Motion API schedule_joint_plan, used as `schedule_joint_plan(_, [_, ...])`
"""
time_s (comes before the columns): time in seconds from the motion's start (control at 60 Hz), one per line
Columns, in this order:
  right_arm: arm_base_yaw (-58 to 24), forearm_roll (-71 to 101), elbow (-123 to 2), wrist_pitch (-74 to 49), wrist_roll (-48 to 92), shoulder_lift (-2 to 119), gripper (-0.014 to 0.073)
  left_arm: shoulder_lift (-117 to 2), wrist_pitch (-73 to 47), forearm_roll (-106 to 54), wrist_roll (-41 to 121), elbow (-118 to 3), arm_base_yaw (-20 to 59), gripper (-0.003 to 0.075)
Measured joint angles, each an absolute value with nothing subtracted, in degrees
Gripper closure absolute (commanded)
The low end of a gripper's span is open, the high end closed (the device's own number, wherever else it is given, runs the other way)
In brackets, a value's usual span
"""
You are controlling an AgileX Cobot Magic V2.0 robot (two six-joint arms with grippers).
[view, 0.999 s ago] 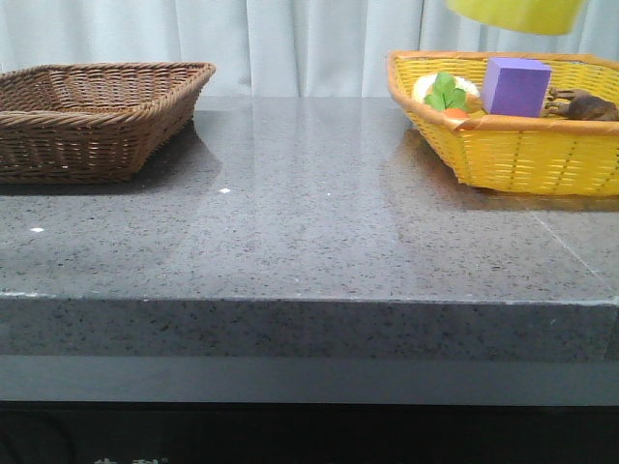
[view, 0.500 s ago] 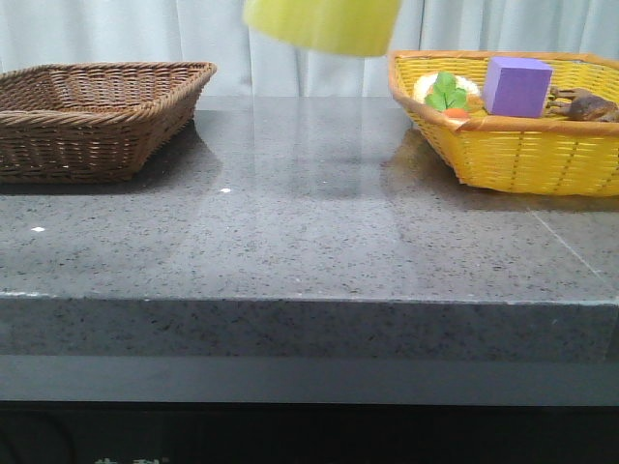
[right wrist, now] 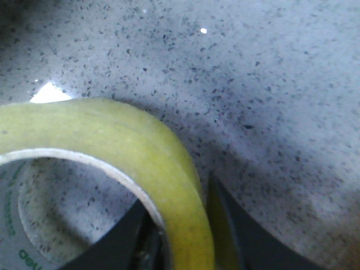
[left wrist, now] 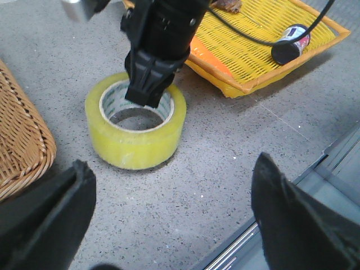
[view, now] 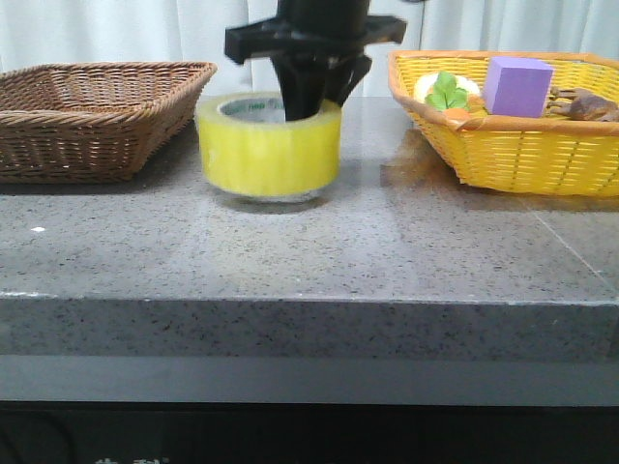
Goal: Transfer tape with both arms
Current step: 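Lower the tape roll onto the table and open the right gripper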
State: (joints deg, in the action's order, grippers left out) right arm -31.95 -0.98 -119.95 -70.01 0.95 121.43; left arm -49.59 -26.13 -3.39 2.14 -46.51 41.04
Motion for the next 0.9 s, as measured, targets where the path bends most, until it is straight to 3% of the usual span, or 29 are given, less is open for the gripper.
schedule_joint_plan(0.067, [-31.95,-0.98,-119.95,-69.75,0.99,121.86,0.0176,-49.59,-26.13,-3.39,2.14,-46.51,41.04,0.0157])
schedule_joint_plan(0.15, [-31.95,-1.08,-119.95,-69.38,0.99,121.95,0.0109,-49.59,-26.13,-3.39,2.14,-46.51,41.04,0.0158])
schedule_joint_plan(0.35, [-31.95,-1.22,-120.06,-69.15,0.99,120.15,0.0105,-49.59,-26.13,-3.39,2.14,-46.51,41.04,0.0157])
schedule_joint_plan(0.6, [-31.29,1.26,-117.88,-67.75,0.99,108.29,0.0105,-49.59,-26.13,-3.39,2.14,-46.51,41.04,0.0158])
schedule_joint_plan(0.899, [-30.52,3.89,-96.90,-57.30,0.99,88.90,0.0105,-49.59,-26.13,-3.39,2.14,-46.51,41.04,0.0158])
